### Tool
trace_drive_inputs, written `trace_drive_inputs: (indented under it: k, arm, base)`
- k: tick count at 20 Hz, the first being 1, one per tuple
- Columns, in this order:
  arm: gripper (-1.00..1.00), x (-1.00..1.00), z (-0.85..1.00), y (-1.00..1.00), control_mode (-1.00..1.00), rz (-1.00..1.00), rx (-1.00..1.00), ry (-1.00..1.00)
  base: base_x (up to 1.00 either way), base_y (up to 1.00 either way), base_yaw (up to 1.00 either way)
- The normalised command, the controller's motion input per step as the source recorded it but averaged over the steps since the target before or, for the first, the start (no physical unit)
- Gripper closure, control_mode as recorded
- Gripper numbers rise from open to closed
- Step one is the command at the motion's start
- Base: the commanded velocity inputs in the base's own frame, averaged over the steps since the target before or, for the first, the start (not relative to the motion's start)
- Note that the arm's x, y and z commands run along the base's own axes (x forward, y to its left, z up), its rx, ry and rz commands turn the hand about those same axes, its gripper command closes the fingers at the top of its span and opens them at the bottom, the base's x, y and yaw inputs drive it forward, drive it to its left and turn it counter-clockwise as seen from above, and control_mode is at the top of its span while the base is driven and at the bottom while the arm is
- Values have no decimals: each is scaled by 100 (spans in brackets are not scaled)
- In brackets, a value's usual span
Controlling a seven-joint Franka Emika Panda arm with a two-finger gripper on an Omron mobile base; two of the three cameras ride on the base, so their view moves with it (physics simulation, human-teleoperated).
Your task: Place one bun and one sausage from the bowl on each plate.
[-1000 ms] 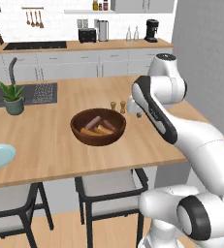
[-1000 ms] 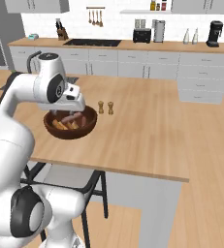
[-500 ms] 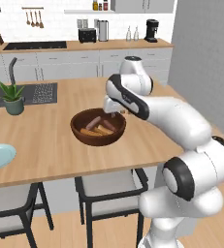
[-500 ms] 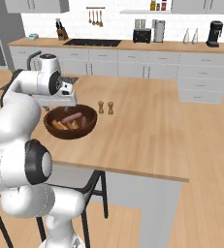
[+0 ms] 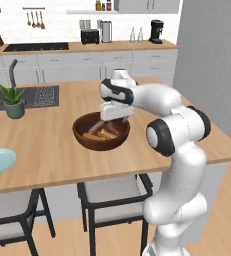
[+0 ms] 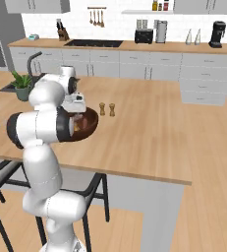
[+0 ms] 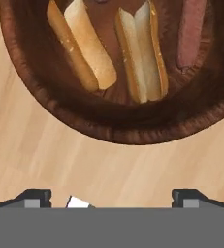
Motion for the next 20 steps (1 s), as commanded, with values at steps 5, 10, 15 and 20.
trace_drive_inputs:
  k: [5, 10, 15, 20]
  arm:
    - [-100, 81, -91, 18, -100, 12, -3, -1]
    - [-100, 20, -57, 6, -100, 17, 1, -1]
    - [-100, 0, -39, 0, -100, 9, 0, 6]
    - [-100, 2, -37, -5, -100, 2, -1, 0]
  base:
    - [0, 0, 0]
    - [0, 0, 0]
    - [0, 0, 0]
    - [0, 0, 0]
